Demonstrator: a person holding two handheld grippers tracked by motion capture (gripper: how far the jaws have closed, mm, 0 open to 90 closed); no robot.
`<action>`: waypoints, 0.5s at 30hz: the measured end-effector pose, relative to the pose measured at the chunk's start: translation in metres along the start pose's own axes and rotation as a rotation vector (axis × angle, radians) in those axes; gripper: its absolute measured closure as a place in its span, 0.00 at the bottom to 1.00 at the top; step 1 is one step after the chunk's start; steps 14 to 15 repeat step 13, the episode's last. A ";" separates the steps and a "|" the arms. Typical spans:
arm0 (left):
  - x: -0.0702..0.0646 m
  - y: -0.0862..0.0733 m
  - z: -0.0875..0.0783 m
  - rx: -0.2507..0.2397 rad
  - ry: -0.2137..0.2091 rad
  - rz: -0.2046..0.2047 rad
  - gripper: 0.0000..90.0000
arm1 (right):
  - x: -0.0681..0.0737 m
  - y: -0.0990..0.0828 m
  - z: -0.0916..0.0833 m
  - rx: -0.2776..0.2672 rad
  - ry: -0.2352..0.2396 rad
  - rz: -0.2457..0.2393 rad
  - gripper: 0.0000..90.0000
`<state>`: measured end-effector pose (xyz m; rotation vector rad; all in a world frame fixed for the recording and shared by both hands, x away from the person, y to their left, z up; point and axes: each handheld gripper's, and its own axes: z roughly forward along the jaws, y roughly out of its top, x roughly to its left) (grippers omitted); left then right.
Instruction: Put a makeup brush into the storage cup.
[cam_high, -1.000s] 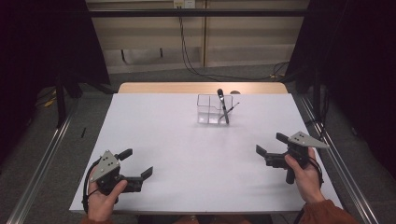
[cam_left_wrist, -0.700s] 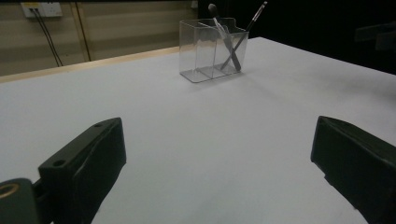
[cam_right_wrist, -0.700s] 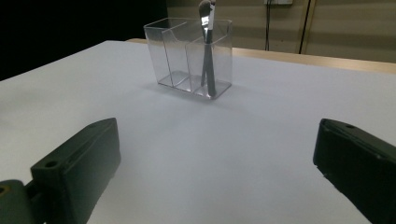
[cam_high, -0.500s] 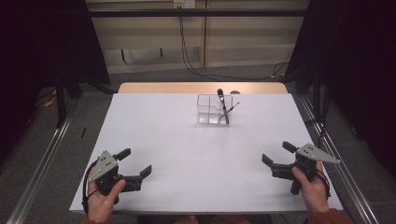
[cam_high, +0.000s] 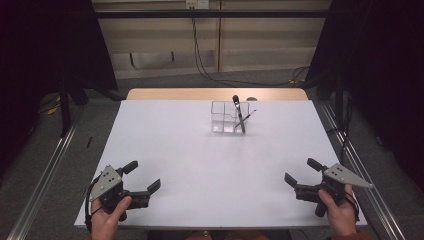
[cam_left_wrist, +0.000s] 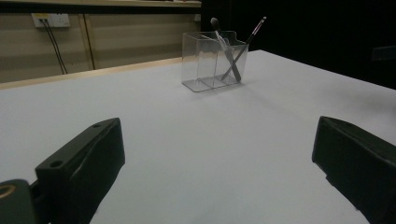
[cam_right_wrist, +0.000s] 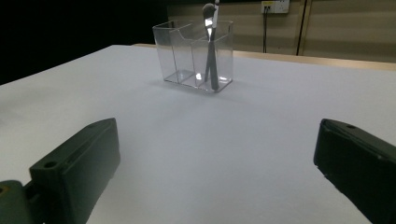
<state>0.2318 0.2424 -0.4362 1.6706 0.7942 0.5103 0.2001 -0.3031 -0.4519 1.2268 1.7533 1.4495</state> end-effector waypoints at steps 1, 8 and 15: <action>0.000 0.000 -0.001 -0.006 0.003 -0.001 0.02 | 0.000 0.000 -0.001 -0.003 0.000 0.004 0.00; 0.001 0.001 0.001 -0.002 -0.006 0.000 0.02 | -0.002 -0.001 0.000 0.005 0.014 0.007 0.00; 0.004 0.001 0.000 0.000 0.010 -0.008 0.02 | -0.007 -0.001 -0.003 -0.010 0.004 0.027 0.00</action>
